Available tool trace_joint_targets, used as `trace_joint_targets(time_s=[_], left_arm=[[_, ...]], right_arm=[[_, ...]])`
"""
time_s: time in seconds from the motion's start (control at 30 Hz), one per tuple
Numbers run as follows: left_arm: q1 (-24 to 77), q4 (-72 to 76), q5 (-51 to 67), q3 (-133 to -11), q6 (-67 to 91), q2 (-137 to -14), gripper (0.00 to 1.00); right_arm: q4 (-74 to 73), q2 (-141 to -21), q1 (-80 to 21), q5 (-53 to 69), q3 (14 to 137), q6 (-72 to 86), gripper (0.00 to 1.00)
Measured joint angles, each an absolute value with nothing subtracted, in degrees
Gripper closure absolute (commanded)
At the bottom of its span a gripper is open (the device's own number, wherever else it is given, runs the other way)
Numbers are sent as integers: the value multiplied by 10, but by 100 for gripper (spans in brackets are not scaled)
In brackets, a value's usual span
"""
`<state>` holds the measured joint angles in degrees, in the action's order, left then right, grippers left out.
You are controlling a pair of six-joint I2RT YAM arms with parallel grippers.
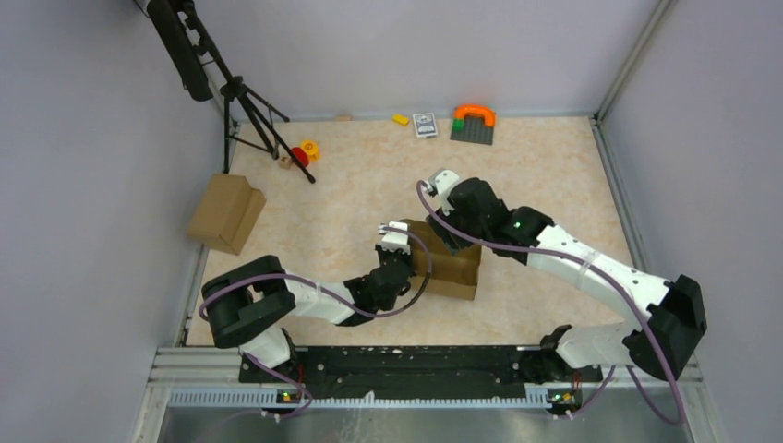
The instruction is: Fold the paper box
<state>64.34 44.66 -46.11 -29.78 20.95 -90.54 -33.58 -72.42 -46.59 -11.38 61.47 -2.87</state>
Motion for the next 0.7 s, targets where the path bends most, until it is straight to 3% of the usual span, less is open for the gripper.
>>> trace_joint_targets(time_s=[0.23,0.43,0.7], left_arm=[[646,448,-459,-298,206,-905,100],[647,448,-459,-298,206,-905,100],[653,445,-460,-298,206,-905,100]], right_arm=[[-324,-761,-466,-93,627,-43,53],[-322,-762,-467,-74,627,-44,71],[-312,-762,-499,-79,610,-43,74]])
